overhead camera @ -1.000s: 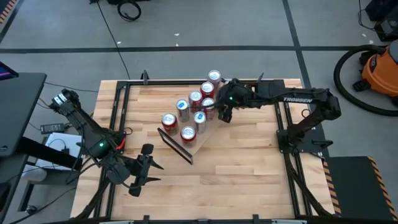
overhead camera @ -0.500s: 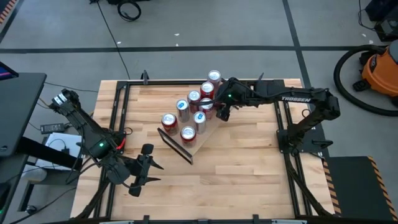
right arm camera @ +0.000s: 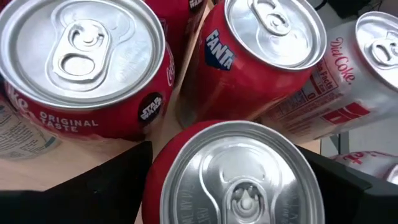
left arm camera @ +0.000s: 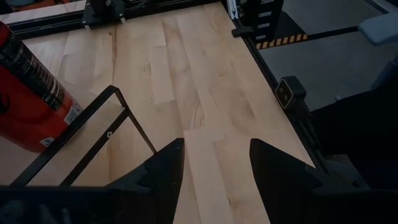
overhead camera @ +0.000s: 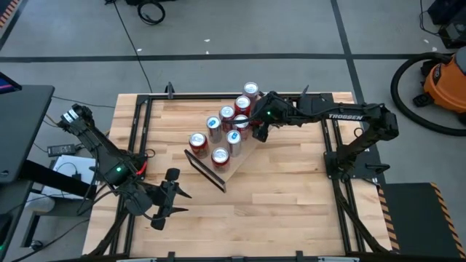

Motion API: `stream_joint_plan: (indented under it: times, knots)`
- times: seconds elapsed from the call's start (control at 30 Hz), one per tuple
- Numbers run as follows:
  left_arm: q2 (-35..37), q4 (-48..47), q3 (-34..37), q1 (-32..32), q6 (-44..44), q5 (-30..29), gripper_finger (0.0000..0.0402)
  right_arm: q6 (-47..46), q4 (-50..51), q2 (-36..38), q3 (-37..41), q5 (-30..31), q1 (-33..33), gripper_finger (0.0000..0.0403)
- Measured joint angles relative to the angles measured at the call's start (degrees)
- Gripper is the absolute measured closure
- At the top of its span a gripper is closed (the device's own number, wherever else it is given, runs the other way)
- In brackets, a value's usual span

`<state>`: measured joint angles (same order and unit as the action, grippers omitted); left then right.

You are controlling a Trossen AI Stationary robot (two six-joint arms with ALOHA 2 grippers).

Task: Place canned beverage on shelf
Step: Put the red soda can on the shelf aligned with the other red soda can

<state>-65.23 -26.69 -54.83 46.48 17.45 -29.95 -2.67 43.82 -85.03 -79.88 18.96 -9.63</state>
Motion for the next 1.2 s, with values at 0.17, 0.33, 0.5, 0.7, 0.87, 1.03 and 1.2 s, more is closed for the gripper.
stream_joint_plan:
  times: [0.17,0.33,0.5,0.7,0.87,1.03,1.2]
  knots:
    - [0.00,0.03,0.00,0.00,0.00,0.00,0.0209,1.35,0.32,0.15,-1.83,2.33,0.60,0.0052]
    - [0.00,0.03,0.00,0.00,0.00,0.00,0.0209,3.36,0.68,0.17,-3.82,5.99,1.88,0.0052]
    - [0.00,0.03,0.00,0.00,0.00,0.00,0.0209,3.99,3.91,0.17,-7.09,8.54,3.43,0.0052]
    - [0.00,0.03,0.00,0.00,0.00,0.00,0.0209,0.33,10.91,0.27,-11.74,11.54,6.98,0.0052]
    - [0.00,0.03,0.00,0.00,0.45,0.02,0.0209,-6.83,19.41,0.39,-11.83,14.68,13.12,0.0054]
    - [0.00,0.03,0.00,0.00,0.46,0.00,0.0209,-13.91,21.50,0.53,-7.86,19.35,19.72,0.0054]
    - [0.00,0.08,0.00,0.00,0.46,0.00,0.0209,-18.64,19.94,2.03,-1.23,22.91,24.70,0.0054]
